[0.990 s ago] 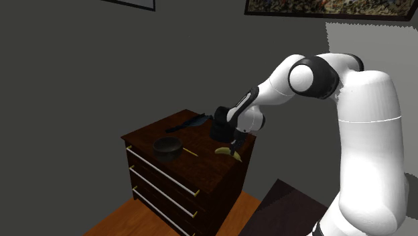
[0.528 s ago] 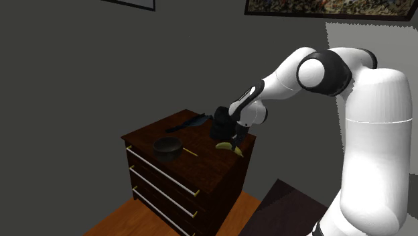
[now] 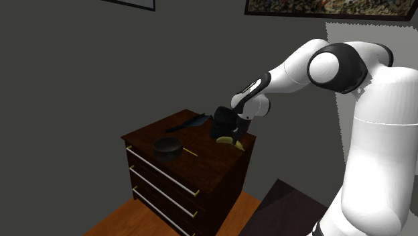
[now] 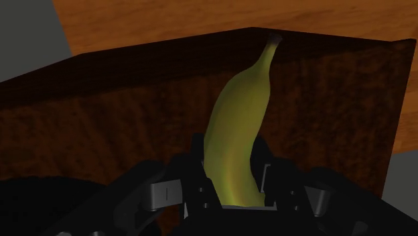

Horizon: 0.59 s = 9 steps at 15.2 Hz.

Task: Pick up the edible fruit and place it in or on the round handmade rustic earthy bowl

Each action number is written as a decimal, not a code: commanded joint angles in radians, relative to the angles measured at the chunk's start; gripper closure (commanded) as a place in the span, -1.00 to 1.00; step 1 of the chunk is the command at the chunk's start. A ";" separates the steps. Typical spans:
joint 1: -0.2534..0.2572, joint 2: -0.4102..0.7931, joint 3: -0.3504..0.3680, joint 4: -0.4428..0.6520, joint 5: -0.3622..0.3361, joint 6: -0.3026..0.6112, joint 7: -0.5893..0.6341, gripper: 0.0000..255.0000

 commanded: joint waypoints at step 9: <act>0.017 -0.089 -0.026 0.019 -0.068 -0.098 0.056 1.00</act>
